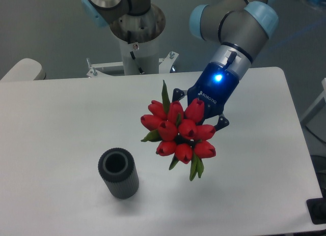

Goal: Insert the flowers into the vase
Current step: 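Carry the red tulip bouquet with the gripper over the grey vase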

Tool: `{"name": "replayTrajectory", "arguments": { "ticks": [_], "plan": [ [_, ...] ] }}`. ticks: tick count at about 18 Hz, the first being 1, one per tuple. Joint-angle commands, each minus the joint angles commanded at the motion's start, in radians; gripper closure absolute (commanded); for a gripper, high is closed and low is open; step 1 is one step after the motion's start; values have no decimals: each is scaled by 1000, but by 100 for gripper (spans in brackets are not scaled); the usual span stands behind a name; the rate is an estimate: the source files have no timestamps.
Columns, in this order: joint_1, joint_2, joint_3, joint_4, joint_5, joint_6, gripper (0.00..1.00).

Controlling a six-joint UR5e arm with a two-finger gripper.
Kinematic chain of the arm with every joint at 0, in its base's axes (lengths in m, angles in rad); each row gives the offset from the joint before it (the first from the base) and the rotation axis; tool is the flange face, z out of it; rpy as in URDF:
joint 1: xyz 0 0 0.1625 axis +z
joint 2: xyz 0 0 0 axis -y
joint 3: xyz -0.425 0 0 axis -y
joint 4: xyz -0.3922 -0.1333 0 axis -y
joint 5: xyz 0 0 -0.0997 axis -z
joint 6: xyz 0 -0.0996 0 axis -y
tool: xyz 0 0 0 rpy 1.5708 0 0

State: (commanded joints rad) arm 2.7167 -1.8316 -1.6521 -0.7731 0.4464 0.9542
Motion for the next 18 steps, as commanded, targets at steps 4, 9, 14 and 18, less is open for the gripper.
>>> {"name": "replayTrajectory", "arguments": {
  "ticks": [4, 9, 14, 18],
  "plan": [
    [-2, 14, -18, 11, 5, 0, 69],
    [-20, 11, -2, 12, 6, -23, 68],
    [-23, 9, -2, 12, 8, -35, 68],
    [-52, 12, -8, 12, 8, -52, 68]
  ]
}}
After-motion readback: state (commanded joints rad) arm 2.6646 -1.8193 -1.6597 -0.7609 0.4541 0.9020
